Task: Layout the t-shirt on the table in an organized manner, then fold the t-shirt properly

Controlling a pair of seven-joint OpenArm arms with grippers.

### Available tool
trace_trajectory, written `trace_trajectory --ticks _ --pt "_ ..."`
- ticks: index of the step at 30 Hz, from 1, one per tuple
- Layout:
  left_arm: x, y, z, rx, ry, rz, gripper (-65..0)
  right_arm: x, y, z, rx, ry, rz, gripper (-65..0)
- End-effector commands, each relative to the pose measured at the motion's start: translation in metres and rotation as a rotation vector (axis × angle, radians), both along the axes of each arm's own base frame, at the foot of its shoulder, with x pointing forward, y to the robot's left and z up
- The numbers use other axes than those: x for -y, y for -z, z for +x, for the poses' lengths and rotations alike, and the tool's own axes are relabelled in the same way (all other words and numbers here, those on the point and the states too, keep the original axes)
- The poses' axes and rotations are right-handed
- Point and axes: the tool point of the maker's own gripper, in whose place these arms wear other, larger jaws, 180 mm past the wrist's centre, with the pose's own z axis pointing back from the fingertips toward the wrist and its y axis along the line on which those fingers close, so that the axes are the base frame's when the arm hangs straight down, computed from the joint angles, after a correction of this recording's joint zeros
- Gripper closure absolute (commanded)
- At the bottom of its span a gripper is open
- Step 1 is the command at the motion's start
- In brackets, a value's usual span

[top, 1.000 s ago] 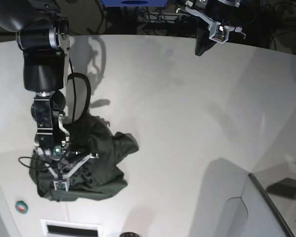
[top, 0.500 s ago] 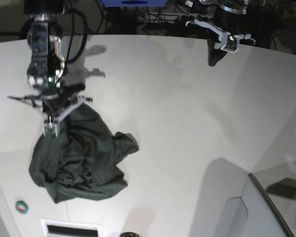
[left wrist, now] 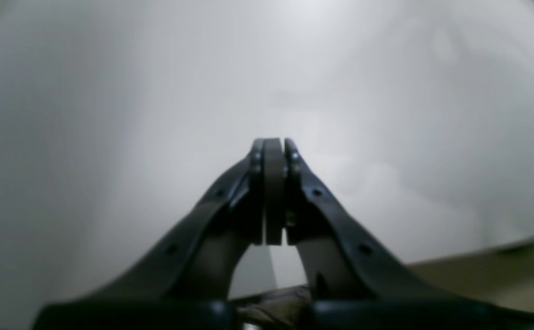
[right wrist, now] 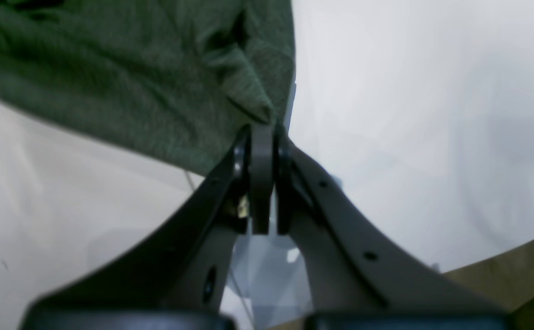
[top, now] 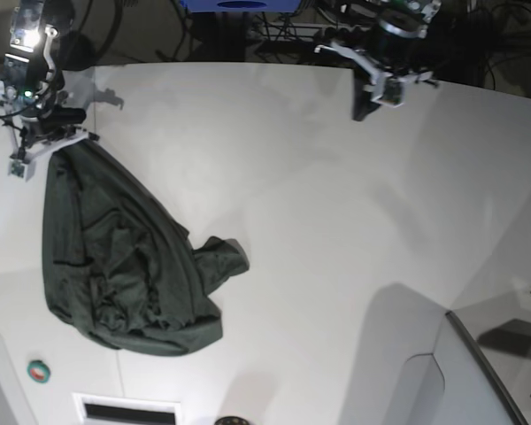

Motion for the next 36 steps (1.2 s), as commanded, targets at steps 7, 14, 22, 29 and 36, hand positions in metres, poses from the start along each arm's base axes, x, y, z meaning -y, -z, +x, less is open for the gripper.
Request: trace_trajectory --ticks 7,14,22,29,36 --pt "0.031 -0.008 0.015 0.031 0.063 -0.042 0.0 0.003 0.001 -0.008 -0.006 0.001 -0.009 -18.0" --pt "0.075 -0.036 0.065 0.154 0.152 -0.107 0.0 0.006 -0.047 0.021 0.135 -0.031 -0.065 -26.4" --pt "0.207 -0.058 0.152 0.245 0.267 -0.271 0.0 0.04 -0.052 0.102 0.183 -0.016 -0.083 -26.4" --pt "0.262 -0.003 0.201 0.158 0.431 -0.132 0.0 0.059 -0.039 0.117 0.138 0.003 -0.08 -26.4" --pt "0.225 0.008 0.242 0.209 0.267 -0.102 0.0 0.059 -0.031 0.106 0.114 -0.002 -0.081 -26.4"
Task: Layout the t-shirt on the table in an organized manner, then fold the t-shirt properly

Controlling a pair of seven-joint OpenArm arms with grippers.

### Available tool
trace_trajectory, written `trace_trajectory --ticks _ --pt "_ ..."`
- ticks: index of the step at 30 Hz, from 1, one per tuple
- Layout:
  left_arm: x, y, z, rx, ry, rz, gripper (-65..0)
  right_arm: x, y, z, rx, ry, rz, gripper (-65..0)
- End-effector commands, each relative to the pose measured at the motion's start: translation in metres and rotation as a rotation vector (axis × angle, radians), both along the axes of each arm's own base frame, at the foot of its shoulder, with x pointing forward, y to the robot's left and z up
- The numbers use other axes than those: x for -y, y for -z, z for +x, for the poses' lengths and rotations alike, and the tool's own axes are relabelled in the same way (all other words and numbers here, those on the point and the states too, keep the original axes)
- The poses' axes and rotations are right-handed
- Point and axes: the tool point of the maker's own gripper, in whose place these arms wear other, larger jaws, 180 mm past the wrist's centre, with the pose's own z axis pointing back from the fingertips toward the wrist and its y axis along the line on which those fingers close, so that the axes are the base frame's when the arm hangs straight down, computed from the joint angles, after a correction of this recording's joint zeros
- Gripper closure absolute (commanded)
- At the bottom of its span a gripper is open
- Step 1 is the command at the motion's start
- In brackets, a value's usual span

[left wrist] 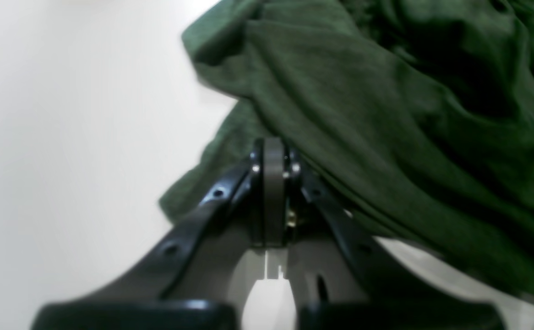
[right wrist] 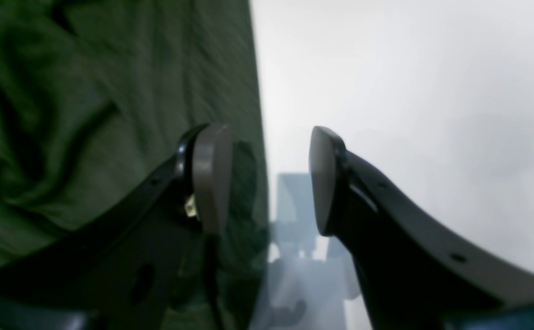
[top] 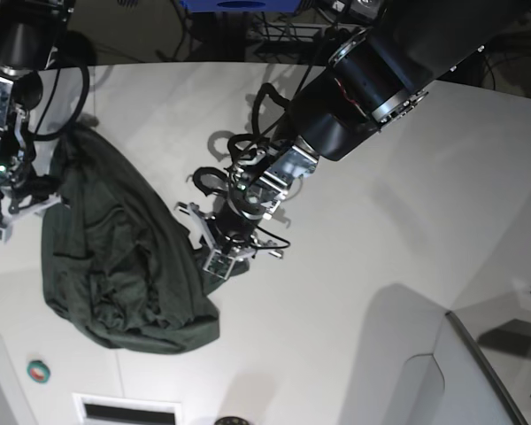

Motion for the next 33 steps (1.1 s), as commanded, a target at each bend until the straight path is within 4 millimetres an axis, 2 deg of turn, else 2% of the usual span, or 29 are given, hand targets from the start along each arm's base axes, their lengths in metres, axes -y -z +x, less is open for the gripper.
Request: trace_trajectory --ticks 1,4,5,6,8,12,14,17,19,22,26,28,30,32,33 --pt "0.023 -0.018 0.005 0.04 0.032 -0.045 0.0 0.005 -0.016 0.016 0.055 -0.022 -0.022 -26.4" --pt "0.039 -0.017 -0.015 0.024 0.05 -0.103 0.0 -0.035 -0.013 0.026 0.054 -0.227 0.007 -26.3" --pt "0.039 -0.02 -0.022 0.023 0.042 -0.135 0.0 -0.047 -0.015 0.03 0.059 -0.289 0.01 -26.3" --pt "0.028 -0.021 -0.025 0.024 0.016 -0.163 0.0 -0.057 -0.02 0.034 0.073 -0.336 0.008 -26.1" --pt "-0.009 -0.019 -0.033 0.021 -0.058 -0.196 0.0 -0.074 -0.028 0.041 0.095 -0.394 0.002 -22.4" --pt "-0.108 -0.03 -0.055 0.054 -0.269 -0.259 0.0 -0.136 -0.038 0.062 0.122 -0.59 -0.005 0.0" --pt "-0.155 -0.041 -0.073 0.085 -0.341 -0.256 0.0 -0.158 -0.036 0.074 0.113 -0.655 -0.001 -1.5" --pt "-0.205 -0.058 -0.103 0.118 -0.395 -0.222 0.0 -0.19 -0.032 0.095 0.11 -0.693 0.034 0.0" --pt "-0.233 -0.067 -0.119 0.131 -0.419 -0.187 0.0 -0.198 -0.027 0.109 0.113 -0.673 0.066 -0.2" --pt "-0.265 -0.078 -0.14 0.145 -0.464 -0.149 0.0 -0.183 -0.02 0.124 0.117 -0.571 0.074 -0.2" --pt "-0.296 -0.08 -0.159 0.141 -0.527 -0.101 0.0 -0.177 -0.025 0.133 0.146 -0.537 0.056 -0.2" --pt "-0.296 -0.08 -0.162 0.151 -0.51 -0.062 0.0 -0.175 -0.018 0.134 0.121 -0.531 0.058 -0.2" --pt "-0.29 -0.081 -0.162 0.171 -0.464 -0.014 0.0 -0.172 0.003 0.128 0.051 -0.518 0.075 -0.2" --pt "-0.274 -0.079 -0.164 0.184 -0.42 0.018 0.0 -0.169 0.028 0.114 -0.033 -0.503 0.095 -0.2" --pt "-0.268 -0.08 -0.163 0.193 -0.408 0.025 0.0 -0.174 0.036 0.107 -0.058 -0.505 0.111 -0.2"
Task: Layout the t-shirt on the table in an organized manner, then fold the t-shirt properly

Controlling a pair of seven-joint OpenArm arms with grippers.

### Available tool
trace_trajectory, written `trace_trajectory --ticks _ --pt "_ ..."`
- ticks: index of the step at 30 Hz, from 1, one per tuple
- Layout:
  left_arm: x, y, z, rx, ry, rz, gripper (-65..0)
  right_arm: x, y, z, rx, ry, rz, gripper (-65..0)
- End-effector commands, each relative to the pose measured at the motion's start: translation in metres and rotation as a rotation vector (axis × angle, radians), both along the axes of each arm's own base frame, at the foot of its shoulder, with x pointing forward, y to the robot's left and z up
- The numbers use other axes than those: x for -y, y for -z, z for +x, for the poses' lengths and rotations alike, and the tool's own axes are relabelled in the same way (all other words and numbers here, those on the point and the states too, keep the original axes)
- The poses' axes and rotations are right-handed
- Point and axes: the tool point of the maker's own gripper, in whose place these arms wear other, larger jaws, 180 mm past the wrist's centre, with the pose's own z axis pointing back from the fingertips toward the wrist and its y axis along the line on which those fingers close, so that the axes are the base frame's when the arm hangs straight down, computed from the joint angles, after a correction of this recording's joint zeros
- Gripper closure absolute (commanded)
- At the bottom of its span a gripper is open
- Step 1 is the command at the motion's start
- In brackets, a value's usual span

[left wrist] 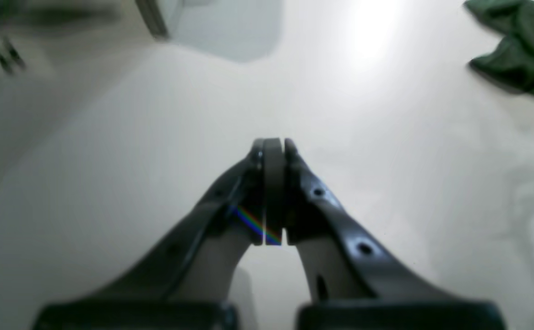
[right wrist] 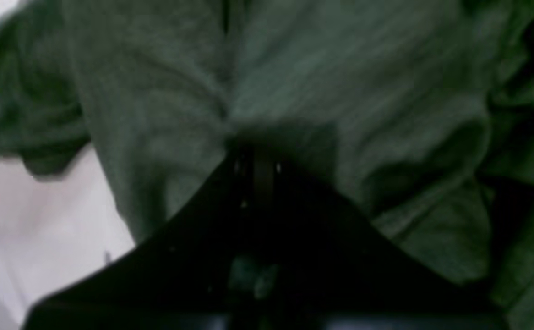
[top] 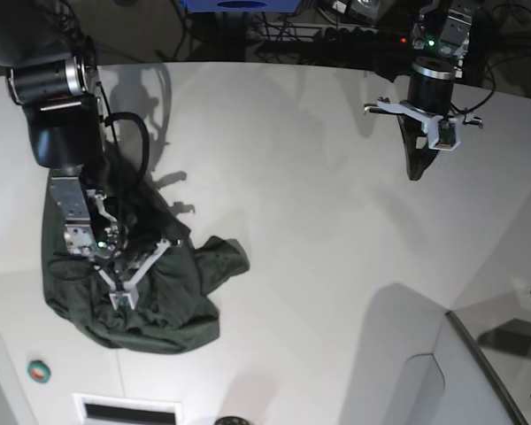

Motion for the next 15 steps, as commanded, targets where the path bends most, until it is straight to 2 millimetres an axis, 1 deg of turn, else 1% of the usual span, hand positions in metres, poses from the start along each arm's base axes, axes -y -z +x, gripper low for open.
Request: trace_trajectory --ticks 1,3,4,5,7,8,10,12,14,15 --pt "0.013 -0.01 0.003 0.044 0.025 -0.007 0.0 -0.009 0.001 -0.002 -0.035 -0.018 0.005 -0.2" --pt "0.022 -0.01 0.005 0.054 0.027 -0.01 0.0 -0.017 0.014 -0.022 -0.072 -0.024 0.017 0.0" --pt "0.026 -0.013 0.009 0.069 0.026 -0.019 0.0 -0.02 0.017 -0.028 -0.073 -0.027 0.021 0.0" --pt "0.031 -0.017 0.013 0.083 0.025 -0.028 0.0 -0.031 0.019 -0.036 -0.074 -0.049 0.027 0.0" --pt "0.036 -0.021 0.018 0.102 0.015 -0.047 0.0 -0.058 0.027 -0.061 -0.084 -0.141 0.019 0.0" --pt "0.041 -0.025 0.023 0.117 0.018 -0.059 0.0 -0.069 0.027 -0.069 -0.08 -0.185 0.013 0.0" --pt "0.054 -0.03 0.031 0.136 0.048 -0.075 0.0 -0.092 0.029 -0.09 -0.078 -0.258 0.017 0.0" --pt "0.071 -0.032 0.036 0.146 0.092 -0.093 0.0 -0.105 0.029 -0.11 -0.076 -0.292 0.031 0.0" --pt "0.083 -0.033 0.039 0.151 0.119 -0.106 0.0 -0.115 0.018 -0.118 -0.038 -0.304 0.057 0.0" --pt "0.085 -0.031 0.038 0.145 0.123 -0.108 0.0 -0.117 0.011 -0.12 -0.018 -0.3 0.069 0.0"
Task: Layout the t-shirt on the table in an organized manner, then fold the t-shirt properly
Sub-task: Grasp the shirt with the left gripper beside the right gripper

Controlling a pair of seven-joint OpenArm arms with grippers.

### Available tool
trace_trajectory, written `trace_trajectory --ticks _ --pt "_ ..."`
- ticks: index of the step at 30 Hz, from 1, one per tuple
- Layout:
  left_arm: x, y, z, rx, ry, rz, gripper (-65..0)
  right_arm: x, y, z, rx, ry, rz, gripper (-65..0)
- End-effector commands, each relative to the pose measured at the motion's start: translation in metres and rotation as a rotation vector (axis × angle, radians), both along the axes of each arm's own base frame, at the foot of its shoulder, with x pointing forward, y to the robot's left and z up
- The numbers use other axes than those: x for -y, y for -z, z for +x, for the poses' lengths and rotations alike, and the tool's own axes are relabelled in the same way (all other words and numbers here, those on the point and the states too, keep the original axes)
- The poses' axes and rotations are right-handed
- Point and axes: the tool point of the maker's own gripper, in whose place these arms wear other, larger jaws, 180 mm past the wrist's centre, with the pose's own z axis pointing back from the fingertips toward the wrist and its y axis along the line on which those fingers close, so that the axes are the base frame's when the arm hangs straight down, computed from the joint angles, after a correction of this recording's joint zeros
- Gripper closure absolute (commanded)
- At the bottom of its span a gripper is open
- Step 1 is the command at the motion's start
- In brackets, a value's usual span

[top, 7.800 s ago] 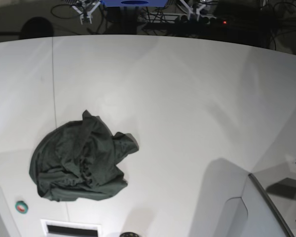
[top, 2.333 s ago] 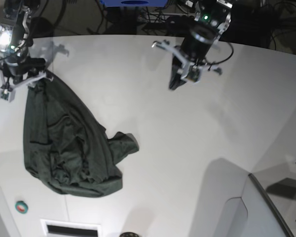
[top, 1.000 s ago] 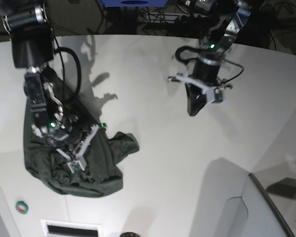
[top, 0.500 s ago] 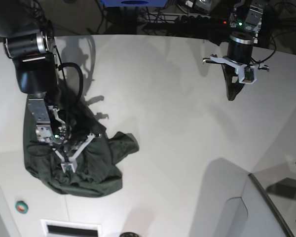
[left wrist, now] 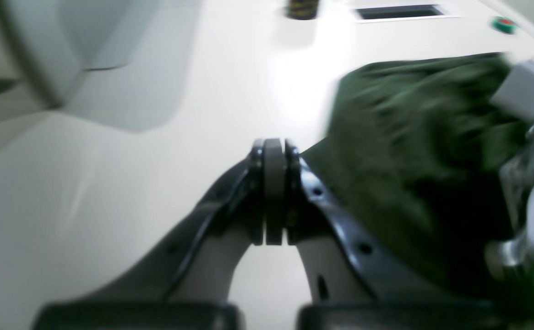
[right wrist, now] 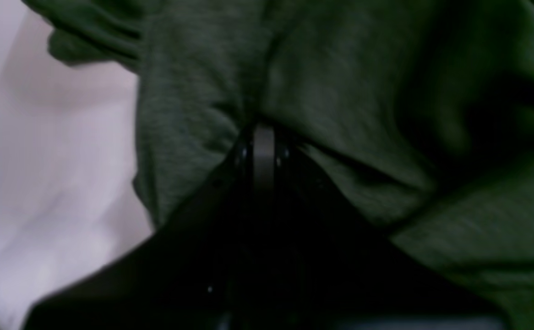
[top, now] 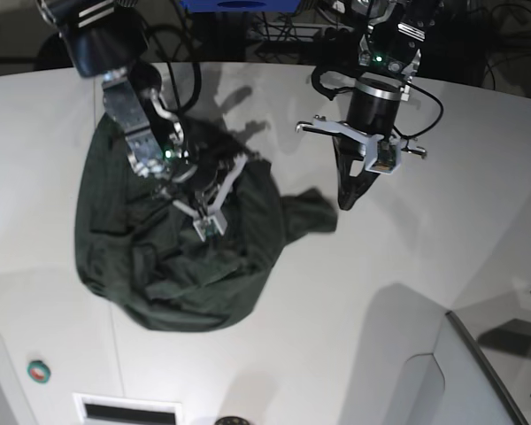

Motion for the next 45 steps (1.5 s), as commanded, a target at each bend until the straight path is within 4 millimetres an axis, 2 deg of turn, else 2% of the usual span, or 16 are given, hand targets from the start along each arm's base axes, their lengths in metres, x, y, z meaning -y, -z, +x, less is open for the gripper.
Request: trace_trajectory --ticks 1,2,5,6,9,12,14,17,20,23,31,38,45 --pt "-0.001 -0.008 0.003 0.032 -0.003 0.001 0.0 0.01 -0.001 -0.005 -0.019 -0.004 -0.037 0.0" --pt "0.002 -0.008 0.007 0.029 0.003 0.0 0.0 0.012 -0.01 -0.003 0.01 0.01 -0.026 0.0" --pt "0.012 0.005 0.012 -0.019 0.03 0.008 0.0 0.045 -0.044 0.01 0.092 0.083 -0.032 -1.2" --pt "0.017 0.007 0.015 -0.023 0.045 0.009 0.0 0.055 -0.058 0.014 0.117 0.109 -0.034 -3.6" --pt "0.034 0.017 0.017 -0.043 0.09 0.011 0.0 0.096 -0.091 0.027 0.185 0.209 -0.056 -15.0" --pt "0.055 0.025 0.023 -0.056 0.116 -0.011 0.0 0.134 -0.108 0.046 0.226 0.299 -0.084 -27.3" --pt "0.068 0.035 0.027 -0.079 0.123 -0.021 0.0 0.162 -0.1 0.058 0.209 0.323 -0.133 -31.7" --pt "0.081 0.058 0.026 -0.135 0.136 -0.016 0.0 0.181 -0.078 0.073 0.145 0.325 -0.18 -31.4" --pt "0.08 0.08 0.022 -0.188 0.132 0.004 0.0 0.192 -0.067 0.081 0.111 0.324 -0.208 -31.8" --pt "0.072 0.092 0.017 -0.218 0.122 0.024 0.0 0.198 -0.071 0.09 0.118 0.331 -0.216 -32.0" --pt "0.064 0.097 0.013 -0.234 0.121 0.044 0.0 0.2 -0.066 0.108 0.089 0.349 -0.208 -32.1" --pt "0.057 0.099 0.013 -0.236 0.117 0.058 0.0 0.156 -0.059 0.11 0.086 0.205 -0.232 -32.1" --pt "0.057 0.099 0.012 -0.239 0.117 0.057 0.0 0.159 -0.053 0.114 0.062 0.209 -0.243 -32.1"
